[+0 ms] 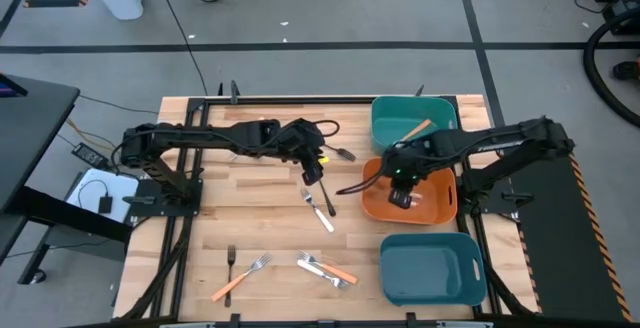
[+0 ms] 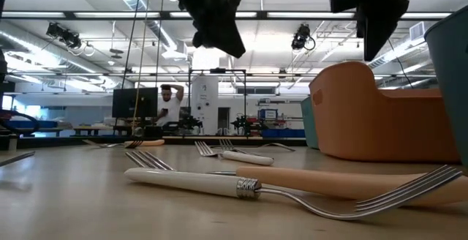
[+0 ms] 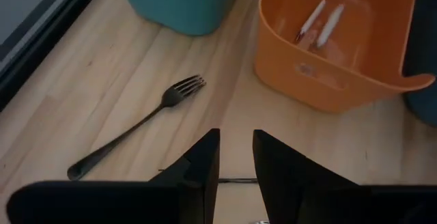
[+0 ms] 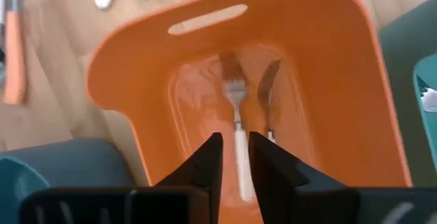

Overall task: Sort silverware by color (type)
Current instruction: Put the white fork into the orange bin, then adjust the black fork

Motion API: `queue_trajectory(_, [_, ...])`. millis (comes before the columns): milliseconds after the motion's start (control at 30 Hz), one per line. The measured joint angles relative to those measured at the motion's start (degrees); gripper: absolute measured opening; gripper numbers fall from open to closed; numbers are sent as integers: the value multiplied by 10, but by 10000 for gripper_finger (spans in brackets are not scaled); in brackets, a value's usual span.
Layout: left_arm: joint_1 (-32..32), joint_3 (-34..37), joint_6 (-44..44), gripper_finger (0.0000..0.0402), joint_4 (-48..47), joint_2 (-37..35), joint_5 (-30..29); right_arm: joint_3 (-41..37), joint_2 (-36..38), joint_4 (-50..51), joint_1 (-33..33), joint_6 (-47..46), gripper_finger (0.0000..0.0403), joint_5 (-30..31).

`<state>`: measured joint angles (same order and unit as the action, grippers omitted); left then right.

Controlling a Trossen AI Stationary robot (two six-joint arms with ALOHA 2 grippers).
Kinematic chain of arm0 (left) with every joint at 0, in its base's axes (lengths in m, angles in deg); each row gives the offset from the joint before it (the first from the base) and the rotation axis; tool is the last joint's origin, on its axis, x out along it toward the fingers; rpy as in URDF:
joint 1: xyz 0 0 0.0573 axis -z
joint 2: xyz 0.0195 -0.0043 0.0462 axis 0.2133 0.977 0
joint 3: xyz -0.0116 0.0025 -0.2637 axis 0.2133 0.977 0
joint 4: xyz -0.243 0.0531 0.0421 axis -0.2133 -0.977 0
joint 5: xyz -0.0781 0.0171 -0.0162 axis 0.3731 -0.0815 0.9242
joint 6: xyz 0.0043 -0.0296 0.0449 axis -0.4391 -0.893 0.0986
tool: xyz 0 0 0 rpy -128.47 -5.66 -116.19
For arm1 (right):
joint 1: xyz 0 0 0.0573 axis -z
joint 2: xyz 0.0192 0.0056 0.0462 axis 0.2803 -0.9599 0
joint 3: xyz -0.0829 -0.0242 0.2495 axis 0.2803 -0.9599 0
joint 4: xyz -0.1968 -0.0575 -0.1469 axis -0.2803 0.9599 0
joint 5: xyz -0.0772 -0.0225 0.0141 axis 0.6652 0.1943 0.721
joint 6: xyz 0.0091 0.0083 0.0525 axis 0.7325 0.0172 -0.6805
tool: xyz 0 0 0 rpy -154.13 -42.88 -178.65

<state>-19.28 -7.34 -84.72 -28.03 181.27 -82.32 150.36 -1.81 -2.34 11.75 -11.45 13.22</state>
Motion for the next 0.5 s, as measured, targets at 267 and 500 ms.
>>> queue_trajectory(267, [-5, 0, 47, 95, 7, 23, 0, 0, -21, -3, -3, -62, 106, 9])
queue_trajectory(500, [-21, 0, 134, 96, 10, 76, 1, 0, -1, -3, -3, -101, 105, 6])
